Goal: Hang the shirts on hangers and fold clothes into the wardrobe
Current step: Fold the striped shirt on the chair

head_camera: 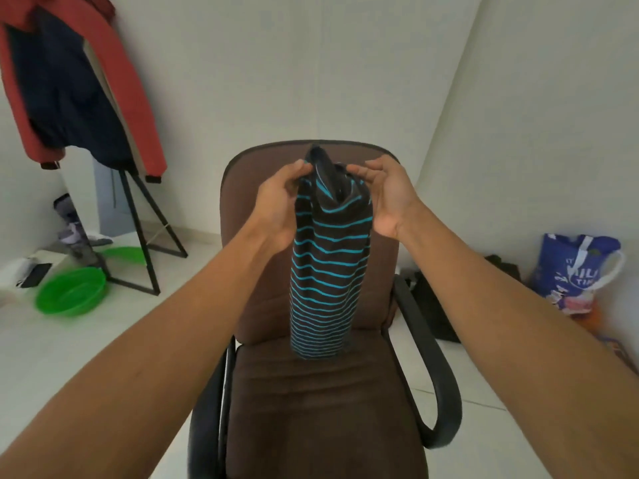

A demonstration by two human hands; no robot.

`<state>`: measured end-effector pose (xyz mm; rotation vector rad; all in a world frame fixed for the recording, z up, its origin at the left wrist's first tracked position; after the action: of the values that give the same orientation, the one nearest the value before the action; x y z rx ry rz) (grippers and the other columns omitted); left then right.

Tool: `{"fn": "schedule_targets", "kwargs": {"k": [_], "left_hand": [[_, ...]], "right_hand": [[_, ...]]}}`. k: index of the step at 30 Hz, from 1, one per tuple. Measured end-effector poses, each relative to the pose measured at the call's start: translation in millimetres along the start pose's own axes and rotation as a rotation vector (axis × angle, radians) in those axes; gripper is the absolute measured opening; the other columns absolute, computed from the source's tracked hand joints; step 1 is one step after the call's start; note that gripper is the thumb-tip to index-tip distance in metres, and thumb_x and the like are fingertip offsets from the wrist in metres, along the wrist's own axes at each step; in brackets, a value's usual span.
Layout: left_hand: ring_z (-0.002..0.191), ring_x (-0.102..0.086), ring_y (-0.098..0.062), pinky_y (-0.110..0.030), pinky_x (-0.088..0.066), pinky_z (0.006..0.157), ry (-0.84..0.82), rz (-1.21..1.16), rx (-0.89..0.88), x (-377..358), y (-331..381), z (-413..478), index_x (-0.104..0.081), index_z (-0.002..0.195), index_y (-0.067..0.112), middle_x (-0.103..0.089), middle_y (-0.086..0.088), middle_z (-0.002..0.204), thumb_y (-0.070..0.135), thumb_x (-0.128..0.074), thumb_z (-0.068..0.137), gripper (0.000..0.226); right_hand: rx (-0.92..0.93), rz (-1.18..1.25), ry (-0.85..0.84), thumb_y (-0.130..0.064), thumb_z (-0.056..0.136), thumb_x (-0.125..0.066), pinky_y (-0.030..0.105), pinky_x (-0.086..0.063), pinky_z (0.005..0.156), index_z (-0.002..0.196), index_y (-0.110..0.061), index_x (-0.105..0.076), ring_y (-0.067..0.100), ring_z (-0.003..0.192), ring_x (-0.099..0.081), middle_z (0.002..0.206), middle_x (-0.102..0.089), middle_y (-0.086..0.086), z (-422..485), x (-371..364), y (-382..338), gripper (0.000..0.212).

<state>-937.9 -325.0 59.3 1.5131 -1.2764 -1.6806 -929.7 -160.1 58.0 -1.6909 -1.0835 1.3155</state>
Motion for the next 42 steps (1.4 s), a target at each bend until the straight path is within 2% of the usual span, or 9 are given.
{"fn": "schedule_targets", "kwargs": {"k": [10, 17, 23, 28, 31, 33, 35, 39, 42], "left_hand": [[0.069, -0.064, -0.022, -0.033, -0.051, 0.073, 0.214, -0.239, 0.196, 45.9, -105.7, -86.3, -0.060, 0.075, 0.012, -0.066, -0.006, 0.075, 0.033, -0.052, 0.095, 0.029], [0.076, -0.068, -0.028, -0.041, -0.052, 0.077, 0.367, -0.185, 0.449, 88.2, -215.4, -189.8, -0.064, 0.081, 0.010, -0.069, -0.012, 0.084, 0.032, -0.051, 0.096, 0.029], [0.105, -0.069, -0.040, -0.057, -0.055, 0.088, 0.377, -0.063, 0.617, 133.1, -291.8, -255.9, -0.065, 0.121, 0.006, -0.069, -0.022, 0.117, 0.017, -0.054, 0.096, 0.030], [0.102, -0.071, -0.036, -0.056, -0.055, 0.092, 0.421, 0.023, 0.813, 151.7, -348.9, -301.1, -0.067, 0.119, 0.010, -0.071, -0.020, 0.114, 0.009, -0.052, 0.098, 0.026], [0.099, -0.071, -0.037, -0.049, -0.058, 0.085, 0.446, 0.024, 0.925, 155.2, -374.0, -329.0, -0.067, 0.116, 0.007, -0.073, -0.021, 0.108, 0.010, -0.058, 0.094, 0.024], [0.102, -0.070, -0.039, -0.054, -0.056, 0.089, 0.458, 0.038, 0.988, 160.0, -388.6, -344.4, -0.066, 0.119, 0.006, -0.073, -0.020, 0.108, 0.012, -0.062, 0.090, 0.030], [0.104, -0.068, -0.040, -0.059, -0.053, 0.093, 0.470, 0.041, 1.026, 163.7, -400.0, -354.1, -0.064, 0.122, 0.004, -0.073, -0.021, 0.109, 0.011, -0.064, 0.086, 0.036], [0.105, -0.069, -0.038, -0.059, -0.053, 0.094, 0.495, 0.034, 1.004, 173.9, -409.6, -338.1, -0.066, 0.121, 0.008, -0.072, -0.019, 0.111, 0.004, -0.058, 0.092, 0.031], [0.107, -0.068, -0.035, -0.057, -0.052, 0.096, 0.466, 0.124, 0.901, 192.9, -417.7, -290.4, -0.070, 0.114, 0.018, -0.070, -0.016, 0.116, -0.001, -0.054, 0.094, 0.032]], "right_hand": [[-0.278, 0.041, 0.018, -0.037, 0.094, -0.043, 0.034, -0.049, 0.071, 0.095, -0.008, -0.060, 0.026, 0.068, -0.060, 0.082, -0.064, 0.012, -41.5, 24.5, 135.2, 0.033], [-0.566, 0.025, 0.137, -0.035, 0.099, -0.039, 0.037, -0.051, 0.071, 0.084, -0.010, -0.061, 0.027, 0.068, -0.062, 0.077, -0.065, 0.012, -135.6, 71.5, 263.1, 0.036], [-0.588, -0.063, 0.258, -0.022, 0.098, -0.046, 0.052, -0.051, 0.095, 0.102, -0.008, -0.066, 0.036, 0.096, -0.066, 0.105, -0.069, 0.022, -192.8, 108.9, 328.8, 0.024], [-0.755, -0.046, 0.308, -0.023, 0.098, -0.050, 0.051, -0.053, 0.097, 0.107, -0.006, -0.067, 0.036, 0.106, -0.066, 0.113, -0.069, 0.020, -243.3, 125.0, 382.9, 0.026], [-0.887, -0.032, 0.356, -0.023, 0.094, -0.057, 0.046, -0.057, 0.086, 0.115, -0.004, -0.066, 0.036, 0.104, -0.068, 0.115, -0.070, 0.021, -273.8, 132.6, 412.6, 0.030], [-0.959, -0.009, 0.353, -0.022, 0.094, -0.054, 0.041, -0.058, 0.071, 0.113, -0.003, -0.066, 0.036, 0.096, -0.069, 0.111, -0.071, 0.023, -288.6, 132.0, 423.9, 0.029], [-1.008, -0.008, 0.330, -0.023, 0.096, -0.052, 0.041, -0.057, 0.070, 0.117, -0.002, -0.064, 0.035, 0.096, -0.069, 0.109, -0.072, 0.022, -296.2, 132.8, 431.4, 0.032], [-0.930, -0.034, 0.360, -0.025, 0.093, -0.057, 0.039, -0.055, 0.076, 0.115, -0.007, -0.068, 0.032, 0.101, -0.070, 0.110, -0.073, 0.017, -272.2, 145.9, 438.3, 0.030], [-0.751, -0.128, 0.382, -0.018, 0.097, -0.054, 0.048, -0.056, 0.090, 0.108, -0.012, -0.073, 0.031, 0.106, -0.068, 0.113, -0.072, 0.015, -221.9, 165.9, 440.2, 0.023]]}}
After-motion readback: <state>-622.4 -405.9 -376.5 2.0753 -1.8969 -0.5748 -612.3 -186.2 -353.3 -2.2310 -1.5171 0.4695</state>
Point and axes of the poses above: each hand's wrist, its own z-axis towards the middle knuckle, its own x-axis out of the back of the hand, y = z × x, the point moved 6 cm from there along z, towards the middle knuckle
